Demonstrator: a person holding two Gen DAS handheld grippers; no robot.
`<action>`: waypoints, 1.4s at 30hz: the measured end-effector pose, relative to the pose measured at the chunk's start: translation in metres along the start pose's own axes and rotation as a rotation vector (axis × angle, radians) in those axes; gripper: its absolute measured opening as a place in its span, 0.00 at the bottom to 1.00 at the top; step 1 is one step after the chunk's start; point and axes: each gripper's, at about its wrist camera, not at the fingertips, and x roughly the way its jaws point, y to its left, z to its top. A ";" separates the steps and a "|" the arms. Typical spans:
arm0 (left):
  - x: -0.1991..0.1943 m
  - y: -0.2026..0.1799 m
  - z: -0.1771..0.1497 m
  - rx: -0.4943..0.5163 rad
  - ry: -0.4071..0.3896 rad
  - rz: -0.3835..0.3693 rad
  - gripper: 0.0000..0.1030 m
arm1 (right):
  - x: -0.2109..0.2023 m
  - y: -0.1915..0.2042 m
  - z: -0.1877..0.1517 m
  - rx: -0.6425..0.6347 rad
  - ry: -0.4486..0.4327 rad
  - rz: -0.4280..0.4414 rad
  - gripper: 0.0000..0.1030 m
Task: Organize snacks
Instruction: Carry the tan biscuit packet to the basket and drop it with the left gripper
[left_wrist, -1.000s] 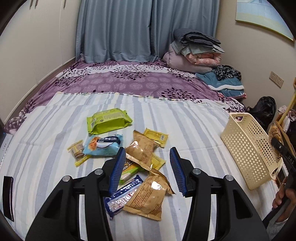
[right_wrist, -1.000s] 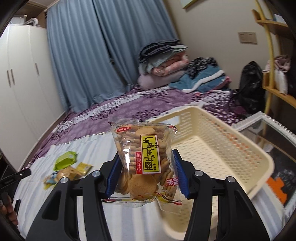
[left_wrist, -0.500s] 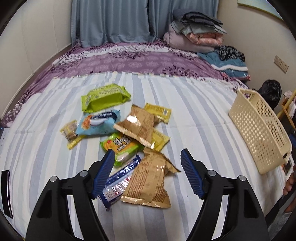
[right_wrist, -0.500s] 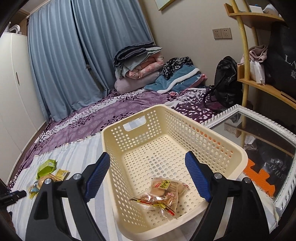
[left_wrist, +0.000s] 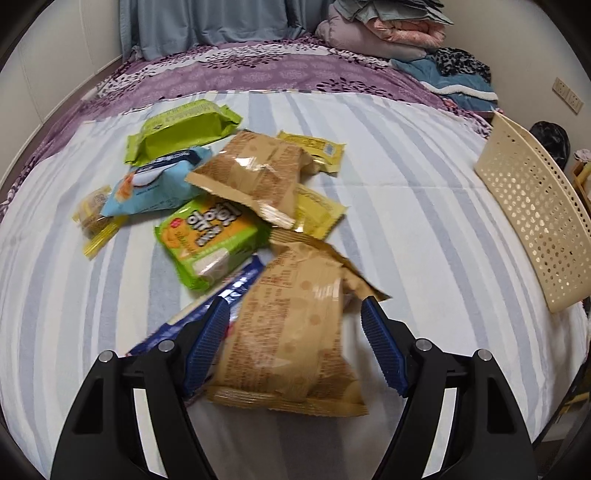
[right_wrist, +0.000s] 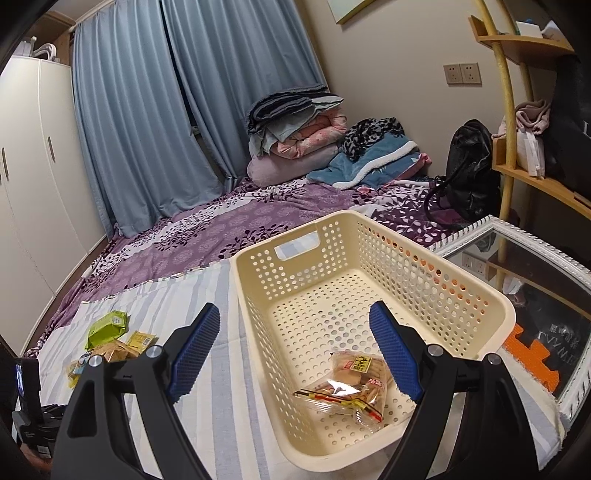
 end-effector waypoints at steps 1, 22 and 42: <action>0.000 -0.004 0.000 0.005 0.002 -0.004 0.73 | 0.000 0.001 0.000 -0.001 0.000 0.003 0.80; -0.011 -0.048 0.009 0.091 -0.073 -0.062 0.47 | -0.010 0.000 0.001 0.011 -0.025 0.029 0.80; -0.082 -0.227 0.092 0.348 -0.224 -0.333 0.47 | -0.034 -0.066 -0.002 0.134 -0.089 -0.084 0.80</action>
